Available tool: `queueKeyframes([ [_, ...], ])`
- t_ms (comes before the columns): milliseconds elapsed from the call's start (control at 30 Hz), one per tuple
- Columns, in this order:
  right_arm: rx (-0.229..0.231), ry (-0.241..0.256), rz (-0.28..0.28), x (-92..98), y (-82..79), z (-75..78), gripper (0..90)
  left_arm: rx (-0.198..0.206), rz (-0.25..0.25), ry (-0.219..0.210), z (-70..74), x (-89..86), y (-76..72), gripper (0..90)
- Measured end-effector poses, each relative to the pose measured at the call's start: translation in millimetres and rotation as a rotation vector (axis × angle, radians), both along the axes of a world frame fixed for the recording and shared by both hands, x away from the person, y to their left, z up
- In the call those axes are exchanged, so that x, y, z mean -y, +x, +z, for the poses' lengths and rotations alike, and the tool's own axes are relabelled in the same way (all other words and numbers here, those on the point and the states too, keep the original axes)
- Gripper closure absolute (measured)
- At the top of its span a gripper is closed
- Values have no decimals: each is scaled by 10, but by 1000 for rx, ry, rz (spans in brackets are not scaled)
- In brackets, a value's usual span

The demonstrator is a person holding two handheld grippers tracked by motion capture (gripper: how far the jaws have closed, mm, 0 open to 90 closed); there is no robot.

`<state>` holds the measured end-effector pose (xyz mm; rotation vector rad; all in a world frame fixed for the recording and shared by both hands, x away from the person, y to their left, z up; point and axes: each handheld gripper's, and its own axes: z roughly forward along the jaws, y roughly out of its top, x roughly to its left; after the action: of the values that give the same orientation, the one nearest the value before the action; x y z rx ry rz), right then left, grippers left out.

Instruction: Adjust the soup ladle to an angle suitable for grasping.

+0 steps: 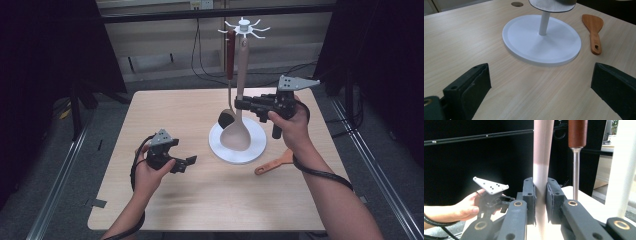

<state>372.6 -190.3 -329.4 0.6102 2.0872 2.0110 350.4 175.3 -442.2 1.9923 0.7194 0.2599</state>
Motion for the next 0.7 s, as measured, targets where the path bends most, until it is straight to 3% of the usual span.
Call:
queueKeyframes([
  [333,-19,20,-12,23,75,-43,794,-2,-2,1,4,3,-12,25],
  [700,-20,68,-141,73,54,-94,718,0,-6,6,5,13,-18,26],
])
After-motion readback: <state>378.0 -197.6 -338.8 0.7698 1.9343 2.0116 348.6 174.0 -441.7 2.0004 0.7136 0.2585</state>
